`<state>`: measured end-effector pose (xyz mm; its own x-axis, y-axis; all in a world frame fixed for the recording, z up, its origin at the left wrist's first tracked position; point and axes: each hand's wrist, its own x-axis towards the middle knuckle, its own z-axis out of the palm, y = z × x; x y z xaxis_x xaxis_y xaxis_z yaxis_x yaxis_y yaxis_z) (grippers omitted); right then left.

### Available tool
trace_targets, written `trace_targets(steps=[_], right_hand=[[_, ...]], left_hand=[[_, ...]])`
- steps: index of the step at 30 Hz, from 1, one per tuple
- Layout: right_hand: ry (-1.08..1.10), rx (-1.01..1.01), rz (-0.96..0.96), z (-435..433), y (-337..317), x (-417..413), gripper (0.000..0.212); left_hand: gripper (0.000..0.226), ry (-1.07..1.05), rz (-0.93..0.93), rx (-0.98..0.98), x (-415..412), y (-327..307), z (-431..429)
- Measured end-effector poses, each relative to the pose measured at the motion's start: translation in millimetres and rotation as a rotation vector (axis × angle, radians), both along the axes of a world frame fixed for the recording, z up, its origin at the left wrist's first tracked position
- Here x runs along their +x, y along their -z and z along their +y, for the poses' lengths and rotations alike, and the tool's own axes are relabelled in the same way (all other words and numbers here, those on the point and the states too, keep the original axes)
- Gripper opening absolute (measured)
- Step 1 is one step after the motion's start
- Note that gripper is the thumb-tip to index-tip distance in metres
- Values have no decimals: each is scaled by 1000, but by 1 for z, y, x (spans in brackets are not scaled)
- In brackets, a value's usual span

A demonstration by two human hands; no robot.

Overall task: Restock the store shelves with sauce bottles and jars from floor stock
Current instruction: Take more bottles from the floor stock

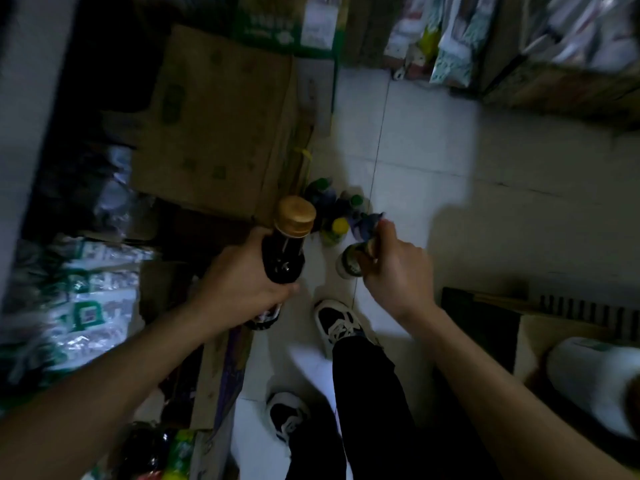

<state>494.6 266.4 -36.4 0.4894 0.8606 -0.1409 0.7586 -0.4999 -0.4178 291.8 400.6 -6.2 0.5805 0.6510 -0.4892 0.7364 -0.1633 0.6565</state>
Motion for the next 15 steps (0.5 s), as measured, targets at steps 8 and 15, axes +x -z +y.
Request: trace_targets(steps=[8, 15], right_hand=[[41, 530, 257, 56, -289, -27, 35], [-130, 853, 456, 97, -553, -57, 40]], left_hand=[[46, -84, -246, 33, -19, -274, 59], [40, -224, -484, -85, -69, -534, 56]])
